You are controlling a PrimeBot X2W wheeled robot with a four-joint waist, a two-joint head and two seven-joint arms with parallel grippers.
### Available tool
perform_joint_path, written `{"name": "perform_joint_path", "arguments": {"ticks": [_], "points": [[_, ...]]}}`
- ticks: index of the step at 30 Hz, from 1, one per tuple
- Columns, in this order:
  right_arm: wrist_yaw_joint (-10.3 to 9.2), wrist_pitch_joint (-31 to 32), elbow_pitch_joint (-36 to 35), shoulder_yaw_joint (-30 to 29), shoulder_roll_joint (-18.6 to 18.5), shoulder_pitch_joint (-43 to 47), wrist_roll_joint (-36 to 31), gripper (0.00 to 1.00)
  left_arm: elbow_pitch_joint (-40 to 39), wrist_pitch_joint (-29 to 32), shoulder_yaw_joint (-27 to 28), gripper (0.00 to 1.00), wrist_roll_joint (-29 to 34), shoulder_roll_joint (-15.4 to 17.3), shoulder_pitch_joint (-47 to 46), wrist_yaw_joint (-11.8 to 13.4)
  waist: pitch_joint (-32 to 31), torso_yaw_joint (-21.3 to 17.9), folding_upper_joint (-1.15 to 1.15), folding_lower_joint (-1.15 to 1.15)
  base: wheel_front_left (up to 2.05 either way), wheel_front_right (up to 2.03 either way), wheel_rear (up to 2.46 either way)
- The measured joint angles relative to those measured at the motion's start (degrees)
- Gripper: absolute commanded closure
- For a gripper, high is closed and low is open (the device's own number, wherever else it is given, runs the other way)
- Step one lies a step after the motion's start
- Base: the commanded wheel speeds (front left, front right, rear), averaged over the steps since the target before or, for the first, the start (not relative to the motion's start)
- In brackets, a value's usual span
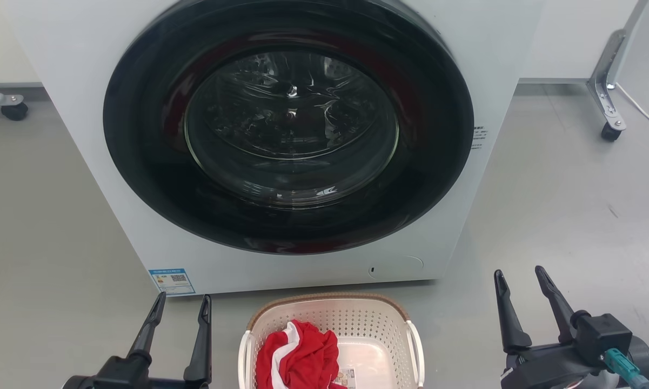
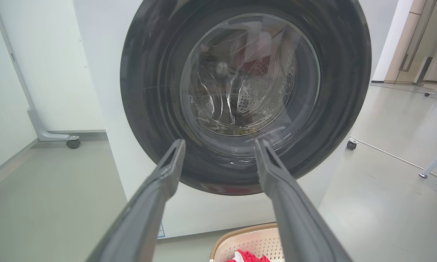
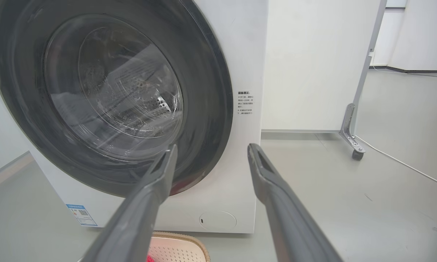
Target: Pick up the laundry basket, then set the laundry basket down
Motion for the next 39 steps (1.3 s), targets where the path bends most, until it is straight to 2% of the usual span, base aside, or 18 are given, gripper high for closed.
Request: {"name": "perform_joint_path", "arguments": {"ticks": [38,39], "points": [[-0.51,0.00,-4.65,-4.01,1.40,4.19,-3.10,0.00,-2.75,6.23,5.79,0.00,4.85,-4.42,2.52,0.07,0.23,0.39,0.00,0.00,0.00,0.00,0.00],[-0.54,0.01,-4.61,-4.05,1.41,4.19,-3.10,1.00,-2.75,6.34,5.86,1.00,5.00,-4.47,2.53,0.05,0.23,0.39,0.00,0.00,0.00,0.00,0.00]]}}
